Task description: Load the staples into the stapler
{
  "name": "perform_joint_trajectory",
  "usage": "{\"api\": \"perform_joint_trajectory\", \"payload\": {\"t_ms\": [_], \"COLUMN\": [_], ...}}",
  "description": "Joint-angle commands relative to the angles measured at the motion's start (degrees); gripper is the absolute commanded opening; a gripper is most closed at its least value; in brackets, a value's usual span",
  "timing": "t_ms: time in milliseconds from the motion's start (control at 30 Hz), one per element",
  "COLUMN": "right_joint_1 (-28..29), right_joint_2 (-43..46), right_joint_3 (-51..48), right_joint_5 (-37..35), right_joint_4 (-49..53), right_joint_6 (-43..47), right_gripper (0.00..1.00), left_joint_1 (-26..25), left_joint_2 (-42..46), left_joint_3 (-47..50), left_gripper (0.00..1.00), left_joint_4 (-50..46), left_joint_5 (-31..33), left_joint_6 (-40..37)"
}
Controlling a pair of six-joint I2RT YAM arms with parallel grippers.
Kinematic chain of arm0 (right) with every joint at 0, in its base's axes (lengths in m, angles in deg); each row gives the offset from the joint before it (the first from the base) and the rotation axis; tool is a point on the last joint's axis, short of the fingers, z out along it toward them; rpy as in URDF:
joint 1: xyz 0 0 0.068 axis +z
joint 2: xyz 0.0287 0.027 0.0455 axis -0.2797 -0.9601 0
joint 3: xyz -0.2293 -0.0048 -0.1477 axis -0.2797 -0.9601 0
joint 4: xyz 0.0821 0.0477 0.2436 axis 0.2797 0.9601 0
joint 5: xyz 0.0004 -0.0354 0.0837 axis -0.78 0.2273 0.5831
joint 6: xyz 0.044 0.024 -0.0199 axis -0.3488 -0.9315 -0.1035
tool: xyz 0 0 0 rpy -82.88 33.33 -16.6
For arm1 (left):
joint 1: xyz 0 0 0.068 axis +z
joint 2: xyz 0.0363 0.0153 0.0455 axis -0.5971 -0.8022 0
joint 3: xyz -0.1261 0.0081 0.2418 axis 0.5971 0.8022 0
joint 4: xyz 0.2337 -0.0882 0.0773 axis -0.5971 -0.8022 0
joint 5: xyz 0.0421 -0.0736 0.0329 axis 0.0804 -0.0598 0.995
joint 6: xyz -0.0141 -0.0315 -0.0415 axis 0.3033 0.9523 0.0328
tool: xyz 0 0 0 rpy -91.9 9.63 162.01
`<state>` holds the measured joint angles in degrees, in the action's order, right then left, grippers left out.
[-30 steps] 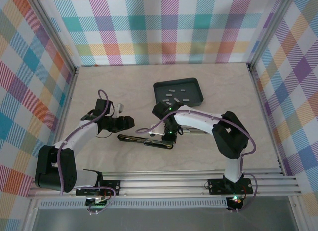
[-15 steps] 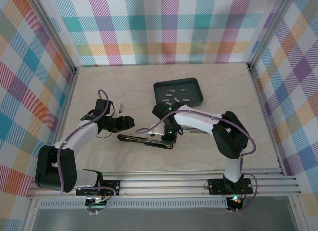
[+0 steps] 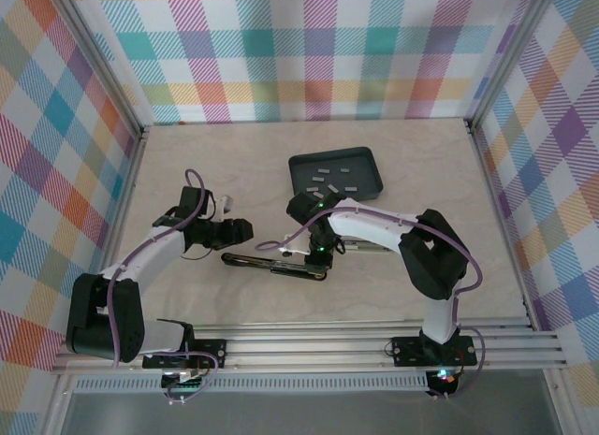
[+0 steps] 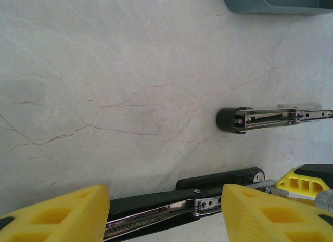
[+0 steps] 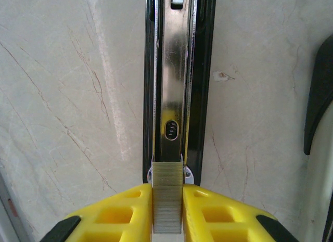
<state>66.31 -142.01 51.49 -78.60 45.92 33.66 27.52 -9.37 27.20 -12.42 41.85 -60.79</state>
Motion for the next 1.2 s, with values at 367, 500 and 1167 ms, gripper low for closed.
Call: {"api": "perform_joint_trajectory", "payload": {"t_ms": [367,500,1167], "right_joint_1": [0.2,0.1,-8.4], "right_joint_2": [-0.3,2.4,21.1], "right_joint_3": [0.9,0.4,-14.4], "right_joint_5": [1.1,1.8,10.3], "right_joint_4": [0.7,-1.4,-20.0], "right_joint_6": [-0.4,-1.9,-22.7], "right_gripper": [0.22,0.23,0.3], "left_joint_1": [1.0,1.0,0.8], "left_joint_2": [0.1,0.5,10.3], "left_joint_3": [-0.5,-0.5,-5.1], "left_gripper": [0.6,0.6,0.6], "left_joint_4": [0.4,-0.1,-8.1], "left_joint_5": [-0.1,0.1,2.1], "left_joint_6": [-0.2,-0.2,2.6]}}
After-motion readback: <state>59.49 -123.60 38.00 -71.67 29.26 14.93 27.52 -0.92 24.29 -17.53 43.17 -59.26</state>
